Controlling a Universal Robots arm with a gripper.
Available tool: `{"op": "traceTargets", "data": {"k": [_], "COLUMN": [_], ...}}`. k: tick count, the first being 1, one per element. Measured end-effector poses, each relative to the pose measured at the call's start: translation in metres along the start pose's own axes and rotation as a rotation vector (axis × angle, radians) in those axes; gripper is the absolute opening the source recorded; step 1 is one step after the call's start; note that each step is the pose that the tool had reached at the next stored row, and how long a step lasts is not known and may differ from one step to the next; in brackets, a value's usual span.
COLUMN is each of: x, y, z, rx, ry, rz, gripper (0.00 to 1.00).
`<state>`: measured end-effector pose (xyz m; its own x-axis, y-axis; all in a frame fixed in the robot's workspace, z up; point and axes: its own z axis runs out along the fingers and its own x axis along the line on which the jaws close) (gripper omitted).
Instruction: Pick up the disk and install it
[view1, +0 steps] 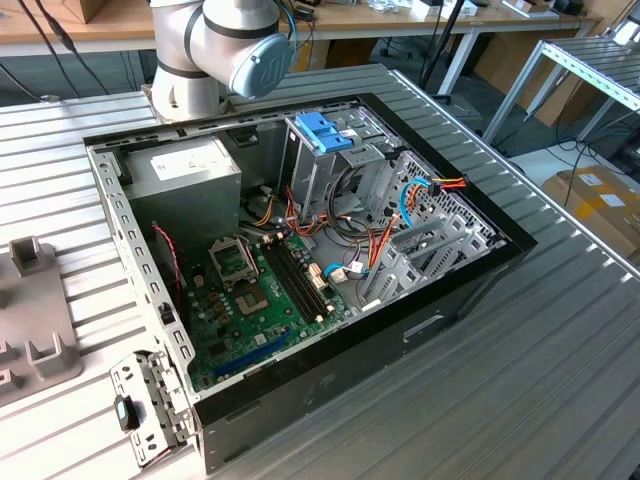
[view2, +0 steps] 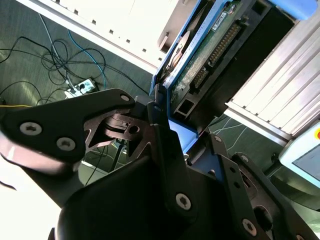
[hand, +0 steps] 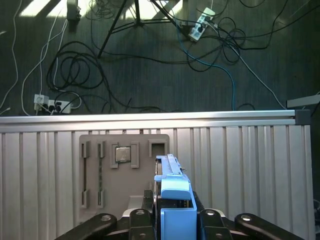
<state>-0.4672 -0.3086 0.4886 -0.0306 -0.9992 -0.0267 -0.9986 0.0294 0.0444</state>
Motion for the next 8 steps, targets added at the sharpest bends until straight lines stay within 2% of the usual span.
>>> {"op": "traceTargets", "data": {"k": [8], "x": [-0.0002], "y": [0.0003], "z": [-0.0063], "rx": [0.0000], "ry": [0.0000], "rz": [0.000], "gripper": [0.37]}}
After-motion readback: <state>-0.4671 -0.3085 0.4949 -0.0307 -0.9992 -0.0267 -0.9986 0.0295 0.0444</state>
